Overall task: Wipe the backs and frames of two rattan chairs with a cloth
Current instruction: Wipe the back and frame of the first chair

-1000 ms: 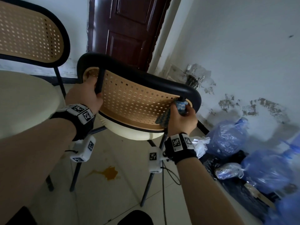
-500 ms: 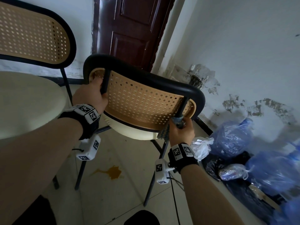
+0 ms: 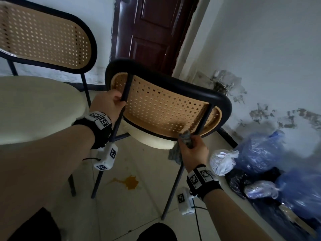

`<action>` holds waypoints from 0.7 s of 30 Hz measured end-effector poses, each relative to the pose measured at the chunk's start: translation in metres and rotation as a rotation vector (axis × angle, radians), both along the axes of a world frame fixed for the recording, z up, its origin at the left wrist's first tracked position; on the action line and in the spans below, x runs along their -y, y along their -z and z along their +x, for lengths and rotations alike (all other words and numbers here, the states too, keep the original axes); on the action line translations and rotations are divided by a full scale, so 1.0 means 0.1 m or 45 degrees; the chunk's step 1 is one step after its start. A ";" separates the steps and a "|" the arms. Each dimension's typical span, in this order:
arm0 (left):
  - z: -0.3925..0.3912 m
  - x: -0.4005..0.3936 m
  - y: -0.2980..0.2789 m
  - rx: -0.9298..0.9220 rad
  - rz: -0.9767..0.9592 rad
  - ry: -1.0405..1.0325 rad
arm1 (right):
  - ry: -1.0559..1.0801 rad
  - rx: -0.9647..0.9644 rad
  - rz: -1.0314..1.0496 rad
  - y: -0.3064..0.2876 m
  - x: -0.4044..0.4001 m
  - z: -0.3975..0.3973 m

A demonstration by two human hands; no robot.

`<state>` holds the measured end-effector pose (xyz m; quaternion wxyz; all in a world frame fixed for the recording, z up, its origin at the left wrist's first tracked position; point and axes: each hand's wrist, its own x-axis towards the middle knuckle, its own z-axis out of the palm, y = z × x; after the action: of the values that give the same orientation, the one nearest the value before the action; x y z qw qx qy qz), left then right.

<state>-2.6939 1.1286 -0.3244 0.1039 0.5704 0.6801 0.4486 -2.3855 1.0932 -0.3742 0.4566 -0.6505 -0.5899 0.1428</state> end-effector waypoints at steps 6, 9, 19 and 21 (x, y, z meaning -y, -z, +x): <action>-0.21 0.28 0.46 0.336 -0.277 -0.058 | -0.399 -0.160 0.063 -0.44 -0.20 -0.93; -0.28 0.38 0.72 0.722 -0.257 -0.096 | -0.469 -0.100 0.160 -0.60 -0.33 -1.41; -0.39 0.28 0.75 0.716 -0.130 -0.118 | -0.273 0.333 -0.020 -0.47 -0.83 -2.08; -0.36 0.27 0.72 0.680 -0.144 -0.084 | -0.313 0.355 -0.219 -0.21 -0.83 -2.03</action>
<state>-2.7302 1.1020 -0.3964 0.2967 0.4028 0.6706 0.5477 -2.5889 1.1765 -0.3531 0.2924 -0.6237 -0.7080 0.1560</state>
